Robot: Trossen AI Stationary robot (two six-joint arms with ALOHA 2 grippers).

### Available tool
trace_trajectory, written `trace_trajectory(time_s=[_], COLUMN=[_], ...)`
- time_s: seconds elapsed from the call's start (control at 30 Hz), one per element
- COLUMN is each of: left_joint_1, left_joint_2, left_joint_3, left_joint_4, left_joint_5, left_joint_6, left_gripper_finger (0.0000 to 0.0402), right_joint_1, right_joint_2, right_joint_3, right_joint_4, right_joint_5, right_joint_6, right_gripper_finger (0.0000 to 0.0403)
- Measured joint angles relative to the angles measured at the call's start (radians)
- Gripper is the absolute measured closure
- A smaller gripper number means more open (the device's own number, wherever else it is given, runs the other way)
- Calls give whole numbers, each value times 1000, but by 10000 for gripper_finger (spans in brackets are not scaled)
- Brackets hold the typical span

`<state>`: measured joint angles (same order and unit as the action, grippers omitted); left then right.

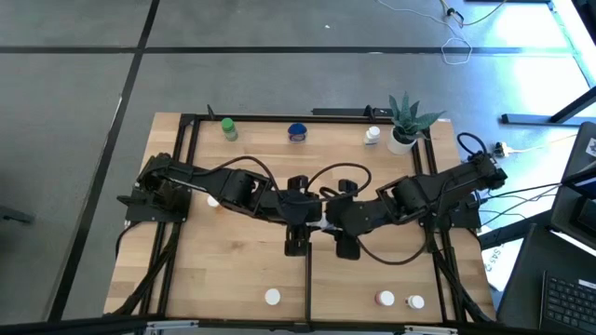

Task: Pick and place medicine bottles onto shelf by color
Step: Put the bottom left white pill bottle onto the shelf

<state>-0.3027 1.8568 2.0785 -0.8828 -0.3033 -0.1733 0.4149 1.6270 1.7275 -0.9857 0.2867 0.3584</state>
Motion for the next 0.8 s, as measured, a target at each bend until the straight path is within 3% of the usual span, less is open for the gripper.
trace_trajectory(time_s=[0.8], left_joint_1=[0], left_joint_2=[0], left_joint_3=[0], left_joint_4=[-22], left_joint_5=[-1], left_joint_6=[0], left_gripper_finger=[237], right_joint_1=[0], right_joint_2=[-2], right_joint_3=[0], right_joint_4=[41], right_joint_5=[7], right_joint_6=[-2], right_gripper_finger=[196])
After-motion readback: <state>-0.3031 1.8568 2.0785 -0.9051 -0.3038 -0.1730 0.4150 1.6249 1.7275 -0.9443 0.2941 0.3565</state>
